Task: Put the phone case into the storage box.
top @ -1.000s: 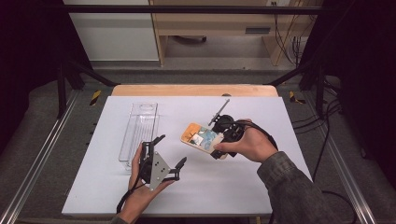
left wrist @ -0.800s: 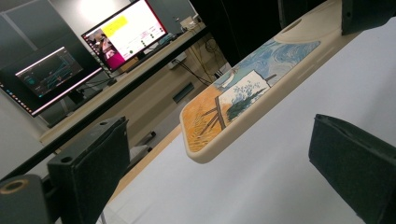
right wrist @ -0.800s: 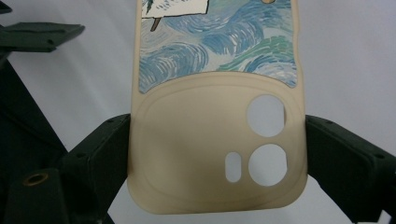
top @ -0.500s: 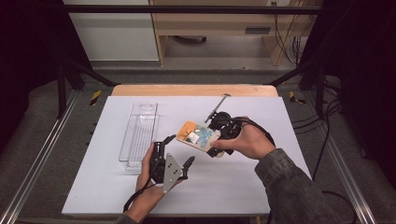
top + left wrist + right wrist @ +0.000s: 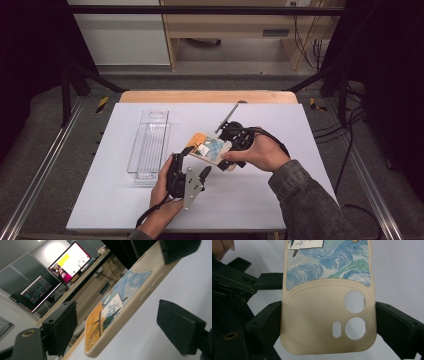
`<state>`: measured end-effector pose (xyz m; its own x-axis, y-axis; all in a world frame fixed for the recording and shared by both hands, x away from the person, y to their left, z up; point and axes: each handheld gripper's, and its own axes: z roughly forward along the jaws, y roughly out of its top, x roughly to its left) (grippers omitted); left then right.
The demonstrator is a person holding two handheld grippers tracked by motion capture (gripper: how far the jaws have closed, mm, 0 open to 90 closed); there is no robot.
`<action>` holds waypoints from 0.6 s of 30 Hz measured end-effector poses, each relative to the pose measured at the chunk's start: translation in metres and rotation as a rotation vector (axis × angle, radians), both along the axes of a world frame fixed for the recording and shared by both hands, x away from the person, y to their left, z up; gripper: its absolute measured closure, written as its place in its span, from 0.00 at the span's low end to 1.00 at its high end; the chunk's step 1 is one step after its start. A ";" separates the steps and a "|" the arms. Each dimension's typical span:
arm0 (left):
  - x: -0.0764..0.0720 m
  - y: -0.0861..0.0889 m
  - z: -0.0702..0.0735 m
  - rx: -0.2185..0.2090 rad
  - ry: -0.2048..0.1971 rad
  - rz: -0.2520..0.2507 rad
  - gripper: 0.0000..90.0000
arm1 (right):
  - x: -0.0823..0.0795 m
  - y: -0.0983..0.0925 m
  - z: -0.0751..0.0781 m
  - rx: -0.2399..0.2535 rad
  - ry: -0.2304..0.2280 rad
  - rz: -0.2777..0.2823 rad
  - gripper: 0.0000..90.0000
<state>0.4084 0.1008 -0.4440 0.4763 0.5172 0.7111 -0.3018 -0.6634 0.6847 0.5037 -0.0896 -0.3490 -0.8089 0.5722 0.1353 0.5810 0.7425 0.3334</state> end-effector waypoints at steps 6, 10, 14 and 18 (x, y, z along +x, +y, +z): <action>-0.003 -0.006 -0.002 0.034 -0.031 0.001 0.24 | 0.001 0.001 0.002 0.000 0.010 -0.004 0.13; -0.004 -0.008 -0.001 0.036 -0.056 0.011 0.30 | 0.002 0.003 0.000 0.000 0.020 -0.007 0.13; -0.004 -0.008 0.001 0.032 -0.068 0.015 0.34 | 0.002 0.003 -0.002 -0.001 0.025 -0.008 0.13; -0.005 -0.008 0.001 0.039 -0.073 0.016 0.36 | 0.003 0.003 -0.002 0.006 0.029 -0.016 0.13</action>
<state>0.4031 0.0927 -0.4427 0.4149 0.4951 0.7634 -0.3392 -0.6943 0.6347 0.5072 -0.0867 -0.3507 -0.7952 0.5843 0.1623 0.6025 0.7308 0.3210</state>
